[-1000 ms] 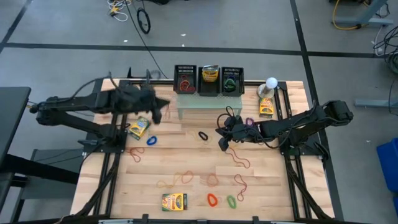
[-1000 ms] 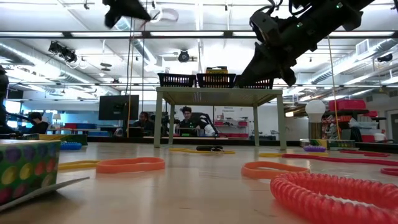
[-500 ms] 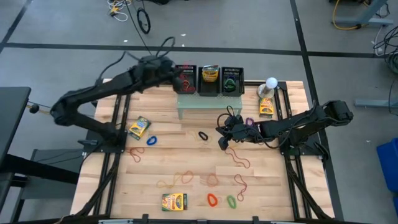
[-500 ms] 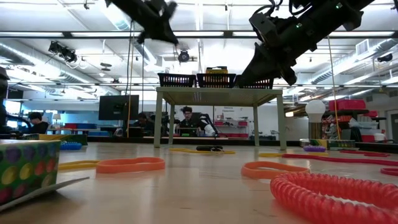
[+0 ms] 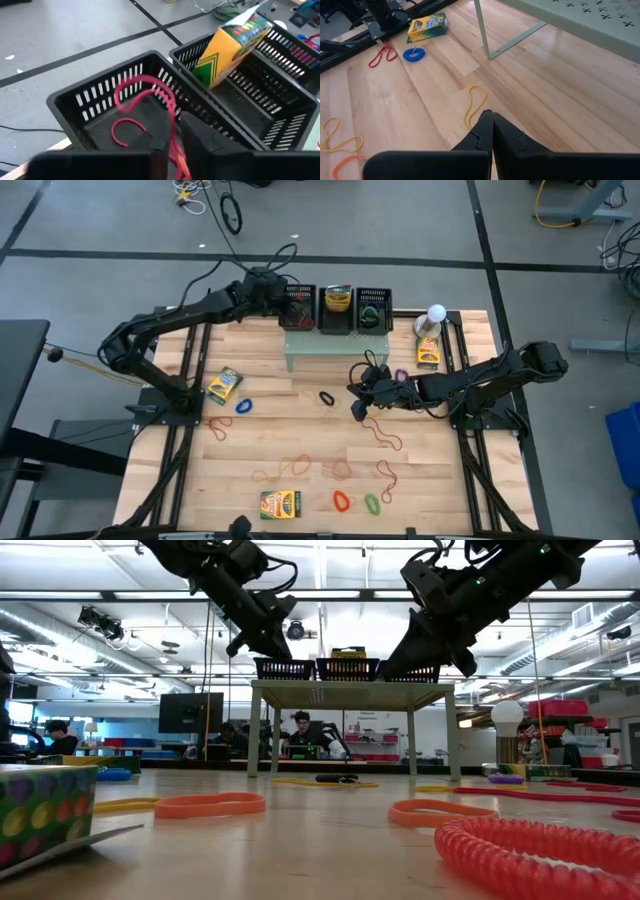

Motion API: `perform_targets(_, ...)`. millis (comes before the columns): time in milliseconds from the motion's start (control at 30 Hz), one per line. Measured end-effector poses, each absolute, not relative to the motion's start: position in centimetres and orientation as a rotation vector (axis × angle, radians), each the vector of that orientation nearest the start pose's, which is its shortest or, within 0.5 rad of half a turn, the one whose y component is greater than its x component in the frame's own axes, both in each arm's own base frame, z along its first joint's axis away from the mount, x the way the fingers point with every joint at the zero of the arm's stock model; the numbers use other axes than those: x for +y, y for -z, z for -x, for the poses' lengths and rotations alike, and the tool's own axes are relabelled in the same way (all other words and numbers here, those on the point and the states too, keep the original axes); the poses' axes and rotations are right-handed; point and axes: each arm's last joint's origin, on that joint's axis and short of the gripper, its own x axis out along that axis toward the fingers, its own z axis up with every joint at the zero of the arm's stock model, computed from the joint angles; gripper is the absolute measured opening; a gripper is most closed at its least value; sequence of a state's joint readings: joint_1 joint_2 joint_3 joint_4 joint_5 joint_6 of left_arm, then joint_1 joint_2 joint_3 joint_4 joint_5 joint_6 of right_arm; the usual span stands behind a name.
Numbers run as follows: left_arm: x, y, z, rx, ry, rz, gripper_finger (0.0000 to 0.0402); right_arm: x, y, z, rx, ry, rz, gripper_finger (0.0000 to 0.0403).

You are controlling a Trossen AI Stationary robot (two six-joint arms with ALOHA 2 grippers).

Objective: Pick & Place Office Desk Supplies
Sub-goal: Put the red rubberband into the left black bin on the shelf, then put the green spring bracelet into the right black bin on the shelf

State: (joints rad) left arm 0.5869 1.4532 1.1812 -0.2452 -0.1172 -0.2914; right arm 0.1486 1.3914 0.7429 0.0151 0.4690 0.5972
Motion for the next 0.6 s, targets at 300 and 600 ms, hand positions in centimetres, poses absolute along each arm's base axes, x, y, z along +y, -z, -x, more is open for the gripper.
perform_targets(300, 17.4, -32.5, -25.6, 0.39, -0.744, 0.395, 0.0164, 2.9, -20.8, -27.9, 0.491, 0.474, -0.379, 0.0005)
perform_targets(600, 12.0, -36.2, -21.7, 0.352, -0.61, 0.346, 0.0136, 2.9, -23.1, -24.6, 0.52, 0.513, -0.527, 0.0005)
